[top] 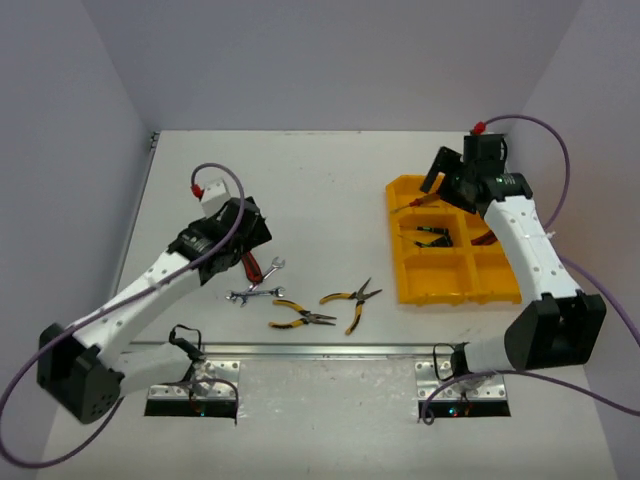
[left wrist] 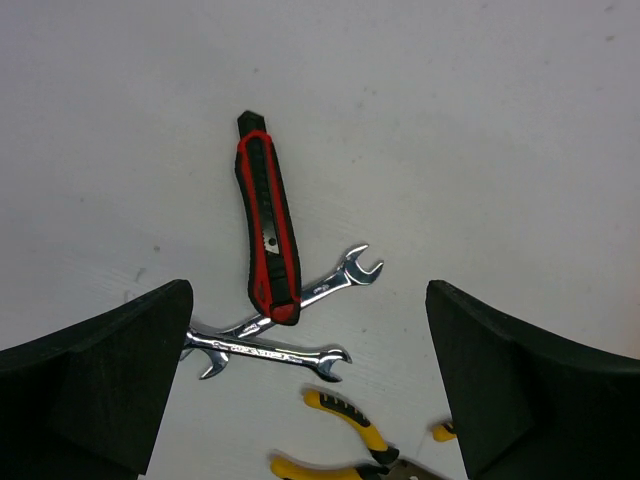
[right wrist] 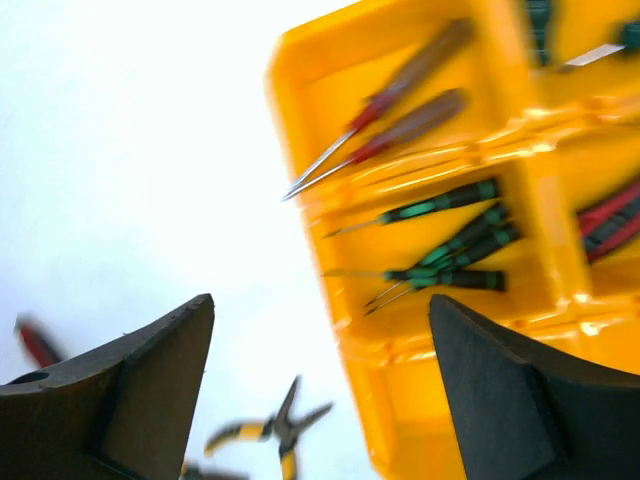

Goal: Sort the tools into containers

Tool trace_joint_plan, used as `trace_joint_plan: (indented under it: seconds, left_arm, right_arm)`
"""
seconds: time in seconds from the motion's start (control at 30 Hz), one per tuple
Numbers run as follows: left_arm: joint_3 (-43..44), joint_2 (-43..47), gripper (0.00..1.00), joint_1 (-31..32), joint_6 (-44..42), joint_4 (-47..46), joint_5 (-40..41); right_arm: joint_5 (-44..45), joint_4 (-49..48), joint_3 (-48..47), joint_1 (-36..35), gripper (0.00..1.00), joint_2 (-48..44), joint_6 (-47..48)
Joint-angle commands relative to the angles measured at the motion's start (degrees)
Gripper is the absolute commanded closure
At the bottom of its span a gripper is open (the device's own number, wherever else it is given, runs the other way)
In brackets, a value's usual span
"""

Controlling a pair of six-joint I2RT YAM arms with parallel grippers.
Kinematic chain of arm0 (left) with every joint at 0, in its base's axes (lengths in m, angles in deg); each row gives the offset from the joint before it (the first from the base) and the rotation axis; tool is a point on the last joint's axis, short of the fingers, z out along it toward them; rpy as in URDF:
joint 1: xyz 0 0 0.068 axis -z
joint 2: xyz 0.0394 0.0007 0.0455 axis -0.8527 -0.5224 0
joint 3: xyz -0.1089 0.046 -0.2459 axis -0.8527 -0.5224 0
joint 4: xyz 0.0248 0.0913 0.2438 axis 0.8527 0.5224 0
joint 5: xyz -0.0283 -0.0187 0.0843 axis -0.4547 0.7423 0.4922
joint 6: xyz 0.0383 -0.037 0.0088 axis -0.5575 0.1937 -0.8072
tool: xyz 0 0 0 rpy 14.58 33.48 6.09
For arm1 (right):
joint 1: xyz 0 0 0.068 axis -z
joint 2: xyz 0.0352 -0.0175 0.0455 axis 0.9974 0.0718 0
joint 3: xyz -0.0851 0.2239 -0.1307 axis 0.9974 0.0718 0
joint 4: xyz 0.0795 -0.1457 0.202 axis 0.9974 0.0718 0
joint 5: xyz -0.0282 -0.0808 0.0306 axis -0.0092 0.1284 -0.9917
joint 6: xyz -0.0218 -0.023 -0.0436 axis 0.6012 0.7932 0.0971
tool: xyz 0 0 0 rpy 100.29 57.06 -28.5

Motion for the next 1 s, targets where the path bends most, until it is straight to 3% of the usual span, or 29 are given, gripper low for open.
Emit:
trace_joint_plan:
  seconds: [0.0, 0.07, 0.1, 0.3, 0.57, 0.67, 0.77, 0.83, 0.97]
  left_arm:
    - [4.9, -17.1, 0.00, -9.9, 5.5, -3.2, -9.1]
    - [8.0, -22.5, 0.00, -11.1, 6.9, -2.1, -6.3]
    - [8.8, -26.2, 0.00, -11.3, 7.5, -2.2, -6.1]
    - [9.2, -33.7, 0.01, -12.1, 11.3, -3.9, -6.9]
    - [8.0, -40.1, 0.13, -13.0, 11.1, -7.5, -9.8]
    - [7.1, -41.1, 0.23, -13.4, 10.9, -8.4, -10.3]
    - [6.5, -41.8, 0.46, -14.0, 10.2, -9.7, -11.2]
    - [6.2, -41.9, 0.53, -14.2, 9.8, -10.2, -11.7]
    - [5.5, -41.1, 0.85, -14.5, 8.7, -11.7, -13.8]
  right_arm:
    - [-7.1, 1.4, 1.7, -8.1, 0.12, -9.4, 4.1]
    - [-10.2, 0.3, 6.0, -10.5, 0.09, -12.7, 3.5]
    - [-11.4, -0.3, 7.5, -11.2, 0.01, -15.7, 3.4]
    - [-15.9, -0.9, 15.0, -12.7, 0.01, -21.3, 3.9]
    - [-20.2, -1.1, 18.5, -12.9, 0.01, -23.6, 4.9]
    - [-20.6, -1.1, 18.7, -12.9, 0.01, -24.1, 4.8]
    - [-21.6, -1.5, 18.6, -12.9, 0.01, -24.5, 4.4]
    - [-23.5, -1.5, 18.4, -13.0, 0.01, -24.0, 4.6]
    - [-27.6, -3.0, 19.1, -13.1, 0.01, -23.8, 4.0]
